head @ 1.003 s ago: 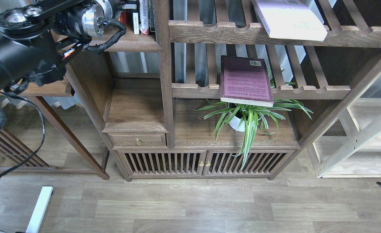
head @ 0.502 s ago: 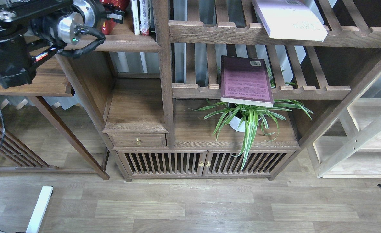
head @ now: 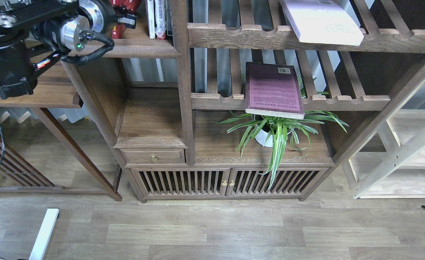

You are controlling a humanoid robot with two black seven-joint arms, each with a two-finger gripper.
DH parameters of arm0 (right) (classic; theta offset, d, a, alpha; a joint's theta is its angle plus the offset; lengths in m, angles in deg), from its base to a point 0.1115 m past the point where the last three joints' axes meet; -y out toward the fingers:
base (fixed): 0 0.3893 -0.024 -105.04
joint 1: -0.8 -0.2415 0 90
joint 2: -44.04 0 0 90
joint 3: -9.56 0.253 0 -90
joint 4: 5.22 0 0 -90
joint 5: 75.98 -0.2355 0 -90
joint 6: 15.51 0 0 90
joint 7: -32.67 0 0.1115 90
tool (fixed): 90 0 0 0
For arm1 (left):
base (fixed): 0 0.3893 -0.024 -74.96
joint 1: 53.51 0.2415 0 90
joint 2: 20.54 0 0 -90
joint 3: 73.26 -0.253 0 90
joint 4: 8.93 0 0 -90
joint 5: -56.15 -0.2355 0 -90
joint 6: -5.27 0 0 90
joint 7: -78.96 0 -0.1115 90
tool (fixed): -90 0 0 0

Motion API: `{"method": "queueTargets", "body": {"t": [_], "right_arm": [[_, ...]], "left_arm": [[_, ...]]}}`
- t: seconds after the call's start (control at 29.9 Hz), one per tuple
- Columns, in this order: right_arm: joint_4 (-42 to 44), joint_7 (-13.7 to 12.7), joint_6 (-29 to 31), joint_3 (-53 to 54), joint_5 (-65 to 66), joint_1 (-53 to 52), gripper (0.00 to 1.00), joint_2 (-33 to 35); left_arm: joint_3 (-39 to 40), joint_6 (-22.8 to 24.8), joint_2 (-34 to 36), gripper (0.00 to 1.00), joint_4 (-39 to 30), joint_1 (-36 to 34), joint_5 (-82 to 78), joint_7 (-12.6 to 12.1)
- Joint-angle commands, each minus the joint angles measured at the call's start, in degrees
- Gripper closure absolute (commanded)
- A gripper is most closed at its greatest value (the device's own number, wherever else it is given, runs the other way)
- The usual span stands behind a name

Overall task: Organize books on shelf
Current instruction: 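Push the red book deeper into the top shelf with the left gripper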

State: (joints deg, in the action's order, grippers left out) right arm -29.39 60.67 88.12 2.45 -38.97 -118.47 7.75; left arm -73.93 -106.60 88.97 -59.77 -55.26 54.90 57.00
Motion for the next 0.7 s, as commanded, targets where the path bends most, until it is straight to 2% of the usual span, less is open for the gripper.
{"method": "queueTargets", "body": {"t": [0.0, 0.3, 0.67], "right_arm": [[0.0, 0.0, 0.0, 0.0, 0.0, 0.0, 0.00, 0.2], [0.0, 0.0, -0.1, 0.0, 0.0, 0.0, 0.00, 0.2], [0.0, 0.0, -0.1, 0.0, 0.0, 0.4, 0.00, 1.3]], "left_arm": [[0.8, -1.0, -1.1, 1.00, 0.9, -0.2, 0.1, 0.2], [6.0, -6.1, -5.4, 1.00, 4.4, -0.4, 0.0, 0.7], [5.5, -6.1, -6.5, 1.00, 4.3, 0.1, 0.2, 0.1]]}}
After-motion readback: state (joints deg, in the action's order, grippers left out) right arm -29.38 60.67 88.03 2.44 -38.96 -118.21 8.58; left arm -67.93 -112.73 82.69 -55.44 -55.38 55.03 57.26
